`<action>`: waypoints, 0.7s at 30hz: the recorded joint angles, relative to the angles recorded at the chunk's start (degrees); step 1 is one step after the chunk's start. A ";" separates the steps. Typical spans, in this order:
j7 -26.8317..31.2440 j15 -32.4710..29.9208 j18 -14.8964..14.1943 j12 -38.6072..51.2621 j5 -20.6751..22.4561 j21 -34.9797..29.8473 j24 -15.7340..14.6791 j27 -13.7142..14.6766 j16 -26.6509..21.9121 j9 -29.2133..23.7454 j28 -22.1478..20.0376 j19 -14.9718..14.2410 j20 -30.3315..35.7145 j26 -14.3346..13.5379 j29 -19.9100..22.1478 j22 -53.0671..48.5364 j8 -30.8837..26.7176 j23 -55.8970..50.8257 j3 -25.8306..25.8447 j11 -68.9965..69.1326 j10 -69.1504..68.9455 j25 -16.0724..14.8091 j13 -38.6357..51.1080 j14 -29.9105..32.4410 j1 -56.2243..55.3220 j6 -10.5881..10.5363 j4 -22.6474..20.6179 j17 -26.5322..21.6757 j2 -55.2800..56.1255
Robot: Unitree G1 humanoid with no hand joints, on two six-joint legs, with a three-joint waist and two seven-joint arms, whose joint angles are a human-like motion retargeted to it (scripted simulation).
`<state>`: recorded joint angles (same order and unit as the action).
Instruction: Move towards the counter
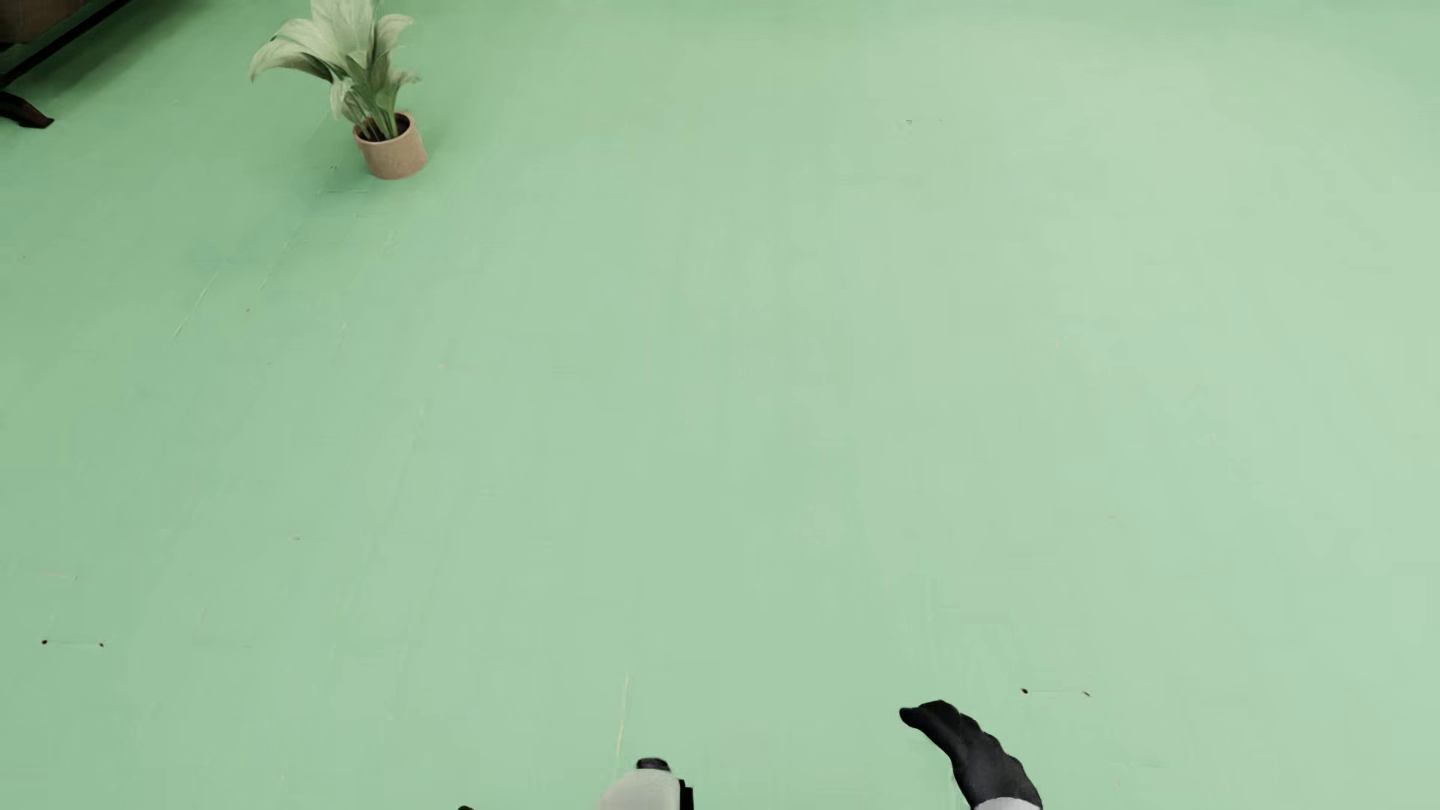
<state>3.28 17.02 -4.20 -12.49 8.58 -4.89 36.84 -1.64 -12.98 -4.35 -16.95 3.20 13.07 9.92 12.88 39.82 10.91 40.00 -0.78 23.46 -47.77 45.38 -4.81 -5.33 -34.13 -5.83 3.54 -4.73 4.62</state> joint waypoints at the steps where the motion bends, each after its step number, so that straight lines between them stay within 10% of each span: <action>1: -1.54 0.21 0.96 -0.79 0.28 -1.06 0.62 0.61 0.74 0.31 -0.49 -0.15 -1.96 0.22 0.72 -0.45 -0.45 -0.79 -0.74 -1.58 10.08 0.70 0.35 0.46 -0.48 0.11 0.34 -0.48 -2.26; 4: -4.83 -0.29 -0.32 -2.13 1.07 -4.64 4.59 -0.22 2.03 1.61 -0.34 -0.68 -3.72 -0.77 2.24 0.44 -2.49 -0.72 -2.61 -6.88 36.79 1.99 1.60 3.93 0.13 0.65 -0.31 -1.72 -9.31; 9: -2.71 -7.72 5.20 -2.89 -2.16 -4.01 10.79 -6.07 3.25 3.46 2.45 -3.61 -4.61 -2.67 -1.20 6.16 -6.08 5.98 -5.07 -2.43 26.30 0.82 -0.42 13.85 0.61 3.49 -4.95 -2.12 -17.58; 11: -4.34 -19.31 6.31 -0.36 -5.85 -2.52 11.38 -8.29 5.30 3.19 2.23 -9.24 -7.56 -2.06 -2.48 10.25 -6.71 7.21 -5.42 11.00 23.91 0.55 -3.87 10.08 3.45 5.58 -7.47 -2.36 -13.21; 14: -7.29 -35.78 7.28 2.07 -15.21 -8.72 12.03 -4.26 7.45 2.09 0.72 -17.39 -8.30 -4.41 -9.98 11.56 -5.25 4.82 -5.07 38.24 24.90 3.42 -6.42 5.20 9.63 8.32 -10.61 -7.33 2.15; 17: -7.68 -22.27 8.12 8.03 -20.33 -6.56 14.94 -3.55 8.05 0.94 1.76 -14.30 -4.09 -7.00 -9.86 11.61 -6.14 -2.51 -3.01 48.04 24.74 1.98 -9.69 0.02 15.73 10.38 -14.15 -9.25 16.69; 21: -5.00 -8.96 8.74 16.84 -20.67 3.15 16.00 -6.03 8.56 0.55 2.47 -9.84 0.75 -8.13 -2.18 10.63 -6.52 -9.06 -0.23 28.74 24.05 -4.32 -13.98 -6.91 23.72 11.00 -15.66 -4.37 28.25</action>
<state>-1.72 8.06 4.54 4.34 -12.09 -1.74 52.84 -7.67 -4.42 -3.81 -14.48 -6.64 13.82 1.79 10.70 50.45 4.40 30.94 -1.01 52.20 -23.71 41.06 -18.79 -12.24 -10.40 5.17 -12.12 -9.10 32.87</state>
